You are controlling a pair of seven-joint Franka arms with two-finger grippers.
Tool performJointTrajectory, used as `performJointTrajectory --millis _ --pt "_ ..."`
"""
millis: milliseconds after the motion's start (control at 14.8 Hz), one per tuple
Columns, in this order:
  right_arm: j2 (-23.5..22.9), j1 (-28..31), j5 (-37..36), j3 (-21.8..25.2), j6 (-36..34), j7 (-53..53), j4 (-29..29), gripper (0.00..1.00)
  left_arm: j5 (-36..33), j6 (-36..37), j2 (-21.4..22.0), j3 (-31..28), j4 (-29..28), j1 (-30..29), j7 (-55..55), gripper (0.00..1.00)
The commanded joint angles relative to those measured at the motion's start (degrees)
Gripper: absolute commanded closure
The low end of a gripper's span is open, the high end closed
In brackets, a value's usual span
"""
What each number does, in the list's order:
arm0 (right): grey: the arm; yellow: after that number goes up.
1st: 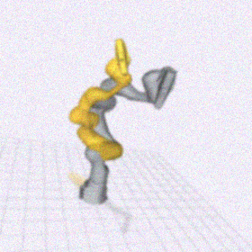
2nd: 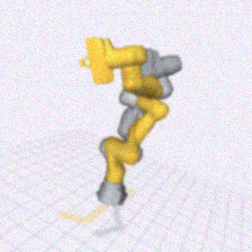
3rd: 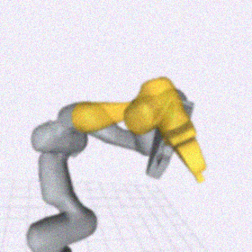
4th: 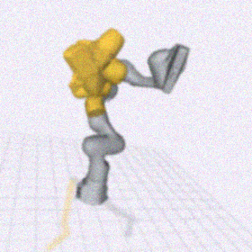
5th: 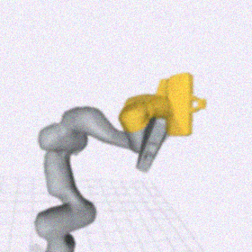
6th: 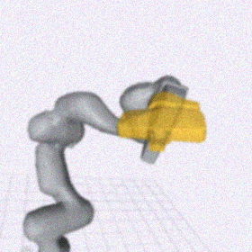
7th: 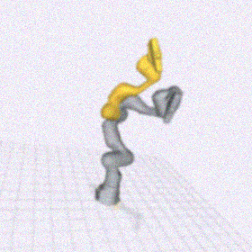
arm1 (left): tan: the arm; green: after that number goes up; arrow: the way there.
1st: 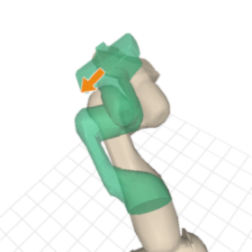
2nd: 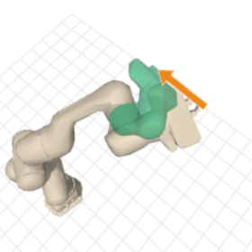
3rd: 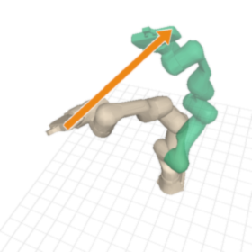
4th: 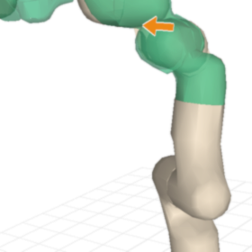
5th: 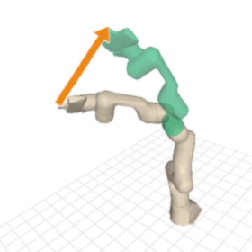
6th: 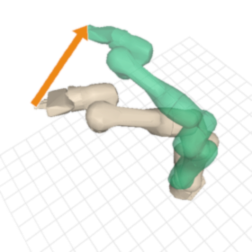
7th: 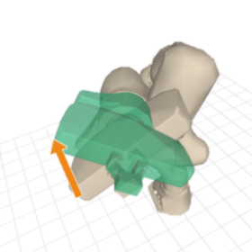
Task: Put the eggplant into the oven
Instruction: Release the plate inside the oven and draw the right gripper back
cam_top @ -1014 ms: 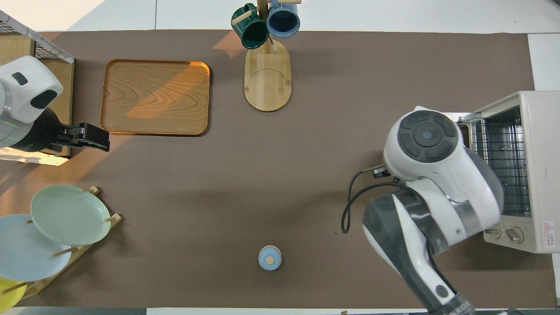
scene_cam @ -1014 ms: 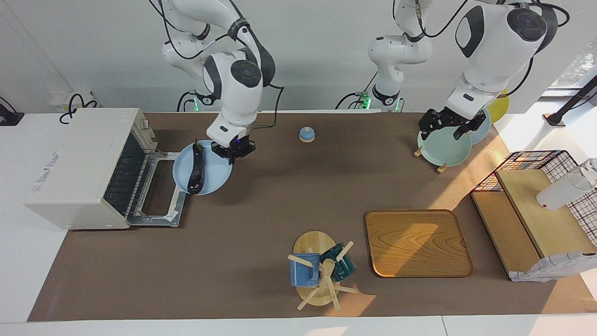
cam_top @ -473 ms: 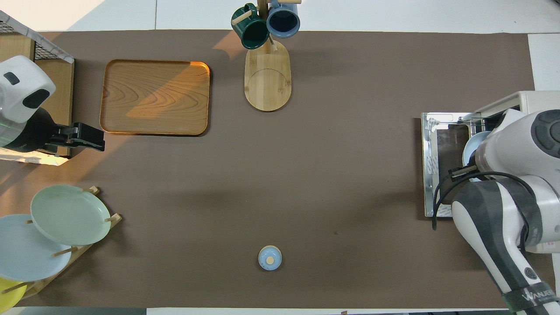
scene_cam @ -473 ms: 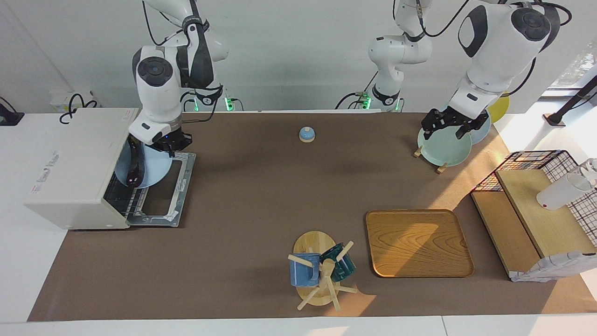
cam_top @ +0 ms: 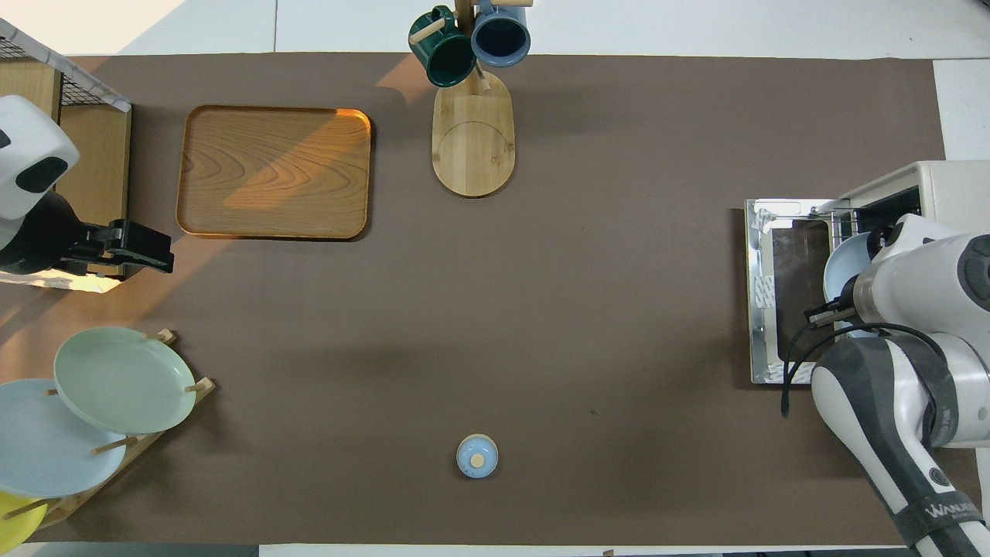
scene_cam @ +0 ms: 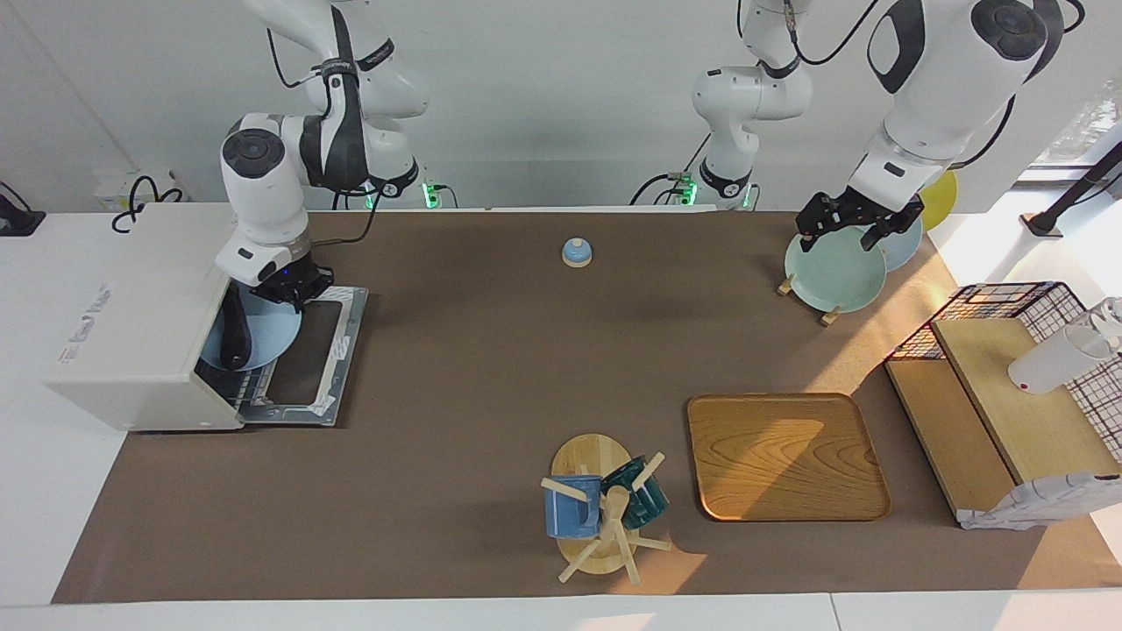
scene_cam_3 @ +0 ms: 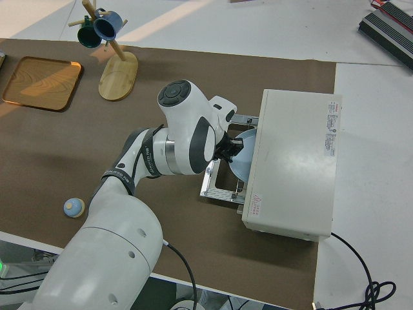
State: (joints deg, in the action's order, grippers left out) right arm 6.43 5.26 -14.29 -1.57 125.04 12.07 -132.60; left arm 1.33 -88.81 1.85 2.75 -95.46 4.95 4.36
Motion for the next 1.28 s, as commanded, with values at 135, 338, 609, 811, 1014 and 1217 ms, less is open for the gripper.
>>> performJointTrajectory --millis 135,338,609,811,1014,1217 --pt "-0.80 1.86 -0.04 -0.72 3.63 1.03 -1.43 1.00 -0.80 1.09 0.61 0.50 0.01 -1.43 -0.49 0.00" --pt "-0.80 1.77 -0.04 -0.72 4.07 0.94 -1.52 0.91 -0.80 0.92 0.96 0.59 -0.34 -1.43 -0.31 0.00" --pt "-1.15 1.42 0.05 -0.89 3.20 1.29 -0.56 0.66 -0.80 0.56 1.05 0.50 -0.52 -1.26 -0.14 0.00" --pt "-2.90 -2.60 4.76 -1.07 -3.98 0.68 6.62 0.66 -0.80 0.65 0.97 0.41 -0.52 -1.43 -0.14 0.00" --pt "-5.45 -8.93 7.69 -1.16 -1.75 -7.71 9.03 1.00 -0.80 0.65 1.05 0.32 -0.52 -1.52 -0.14 0.00" --pt "-9.84 -12.90 6.91 -1.07 2.30 -17.76 8.33 1.00 -0.80 0.65 1.05 0.32 -0.52 -1.52 -0.14 0.00"
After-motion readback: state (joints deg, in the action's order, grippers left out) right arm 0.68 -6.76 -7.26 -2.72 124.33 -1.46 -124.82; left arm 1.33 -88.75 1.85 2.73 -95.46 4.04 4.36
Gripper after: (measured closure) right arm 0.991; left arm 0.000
